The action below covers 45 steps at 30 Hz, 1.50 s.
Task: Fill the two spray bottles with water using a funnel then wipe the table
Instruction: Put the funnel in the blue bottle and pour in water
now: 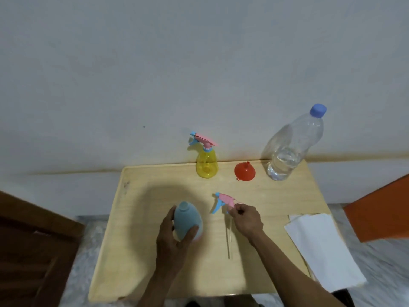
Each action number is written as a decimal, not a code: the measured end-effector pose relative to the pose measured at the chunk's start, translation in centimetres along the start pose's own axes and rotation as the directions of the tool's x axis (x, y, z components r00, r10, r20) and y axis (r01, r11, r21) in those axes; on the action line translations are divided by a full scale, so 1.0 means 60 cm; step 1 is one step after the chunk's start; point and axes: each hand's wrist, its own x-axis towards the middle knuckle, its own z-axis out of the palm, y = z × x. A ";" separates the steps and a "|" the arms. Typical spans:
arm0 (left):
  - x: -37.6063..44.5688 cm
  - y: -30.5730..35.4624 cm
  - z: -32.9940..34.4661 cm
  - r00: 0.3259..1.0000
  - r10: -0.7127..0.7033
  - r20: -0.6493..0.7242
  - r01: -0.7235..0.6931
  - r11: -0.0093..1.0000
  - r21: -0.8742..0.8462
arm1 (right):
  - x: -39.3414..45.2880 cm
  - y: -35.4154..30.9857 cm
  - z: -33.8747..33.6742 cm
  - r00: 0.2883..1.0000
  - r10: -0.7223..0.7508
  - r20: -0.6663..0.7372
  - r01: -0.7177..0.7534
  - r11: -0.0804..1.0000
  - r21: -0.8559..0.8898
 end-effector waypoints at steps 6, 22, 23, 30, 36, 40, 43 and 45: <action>0.010 -0.019 0.032 0.998 -0.054 0.013 0.054 0.998 0.037 | 0.018 0.007 0.018 0.997 0.021 -0.077 -0.037 0.978 -0.206; 0.012 -0.031 0.055 0.994 -0.092 0.065 0.085 0.991 0.104 | 0.021 0.019 0.033 0.989 -0.052 -0.141 -0.014 0.902 -0.431; 0.011 -0.033 0.056 0.993 -0.091 0.069 0.084 0.991 0.103 | 0.020 0.019 0.033 0.989 -0.053 -0.138 -0.012 0.901 -0.435; 0.009 -0.042 0.060 0.995 -0.079 0.063 0.073 0.993 0.095 | 0.018 0.020 0.028 0.991 -0.066 -0.115 0.011 0.905 -0.426; 0.012 -0.052 0.056 0.996 -0.060 0.068 0.053 0.993 0.105 | 0.035 -0.027 -0.016 0.965 -0.171 -0.197 0.098 0.938 -0.332; 0.013 -0.053 0.054 0.996 -0.059 0.074 0.051 0.993 0.109 | 0.132 -0.088 -0.068 0.934 -0.320 -0.161 0.214 0.858 -0.467; 0.015 -0.054 0.053 0.995 -0.059 0.086 0.047 0.991 0.126 | 0.201 -0.125 -0.094 0.947 -0.321 -0.034 0.224 0.728 -0.649; 0.016 -0.056 0.054 0.994 -0.067 0.088 0.055 0.989 0.136 | 0.234 -0.138 -0.099 0.963 -0.264 0.054 0.215 0.631 -0.745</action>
